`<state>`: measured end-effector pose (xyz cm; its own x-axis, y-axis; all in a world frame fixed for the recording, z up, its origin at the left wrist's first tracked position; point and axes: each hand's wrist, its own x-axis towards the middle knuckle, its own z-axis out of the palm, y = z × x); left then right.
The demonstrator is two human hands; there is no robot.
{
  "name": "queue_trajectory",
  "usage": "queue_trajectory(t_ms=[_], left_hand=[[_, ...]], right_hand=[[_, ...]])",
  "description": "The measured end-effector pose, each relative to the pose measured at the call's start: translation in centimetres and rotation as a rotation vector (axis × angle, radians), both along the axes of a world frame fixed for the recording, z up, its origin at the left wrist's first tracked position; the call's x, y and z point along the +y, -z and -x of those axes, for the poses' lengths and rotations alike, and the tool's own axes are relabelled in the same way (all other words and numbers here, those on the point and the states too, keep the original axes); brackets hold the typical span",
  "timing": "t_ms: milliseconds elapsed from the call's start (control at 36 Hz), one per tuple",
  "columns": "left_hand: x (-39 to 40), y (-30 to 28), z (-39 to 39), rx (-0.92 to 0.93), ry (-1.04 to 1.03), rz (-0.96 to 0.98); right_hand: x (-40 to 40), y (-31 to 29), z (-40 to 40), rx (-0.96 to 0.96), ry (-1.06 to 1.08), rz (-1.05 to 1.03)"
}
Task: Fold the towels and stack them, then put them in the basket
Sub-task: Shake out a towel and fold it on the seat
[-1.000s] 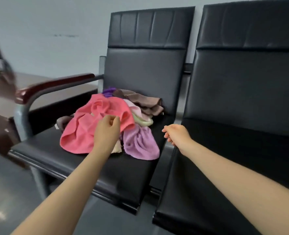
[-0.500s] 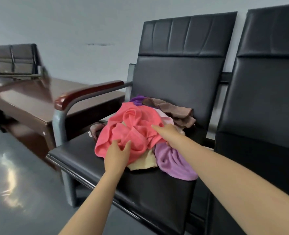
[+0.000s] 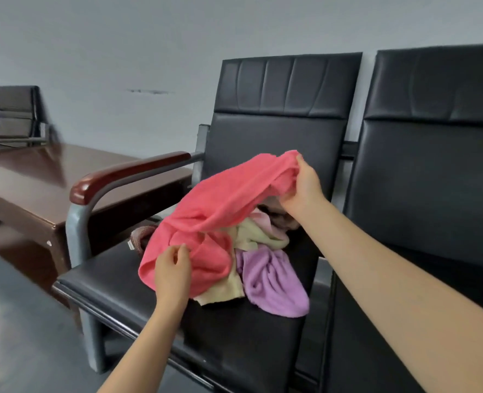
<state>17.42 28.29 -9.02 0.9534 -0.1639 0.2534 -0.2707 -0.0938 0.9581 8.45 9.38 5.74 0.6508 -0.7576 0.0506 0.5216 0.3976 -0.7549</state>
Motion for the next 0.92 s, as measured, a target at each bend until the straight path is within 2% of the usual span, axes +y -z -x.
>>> queue_trajectory(t_ms=[139,194,250,306,333,444,528,611,722,806,861,917], left_hand=[[-0.5,0.0,0.2,0.068,0.049,0.024],[-0.5,0.4,0.0,0.12,0.075,0.01],[-0.2,0.5,-0.2,0.152,0.094,-0.022],[0.2,0.6,-0.3,0.172,0.098,-0.048],[0.4,0.5,-0.4,0.192,0.093,-0.051],[1.1,0.6,-0.4,0.256,0.093,-0.053],[1.3,0.7,-0.6,0.308,0.104,0.001],[1.0,0.7,-0.9,0.378,0.12,0.047],[0.8,0.7,-1.5,0.43,0.142,0.065],[0.5,0.8,-2.1,0.477,0.145,0.115],[0.2,0.6,-2.6,0.526,0.139,0.157],[-0.2,0.5,-2.9,0.573,0.129,0.185]], right_hand=[[-0.9,3.2,2.1,0.033,-0.086,-0.098],[-0.9,4.7,3.4,0.147,-0.17,-0.094],[-0.5,6.0,4.2,0.44,-0.213,0.069],[0.3,7.3,4.4,0.83,-0.12,0.418],[0.5,7.9,4.2,0.917,-0.056,0.553],[1.6,8.7,1.6,0.899,-0.024,0.922],[3.2,8.1,-1.7,0.968,-0.01,1.243],[4.1,8.9,-5.2,1.078,-0.037,1.431],[4.6,11.3,-8.7,1.064,-0.134,1.36],[4.3,11.9,-9.7,1.056,-0.197,1.385],[4.1,11.9,-9.6,0.929,-0.248,1.296],[3.9,11.8,-9.1,0.758,-0.212,1.161]])
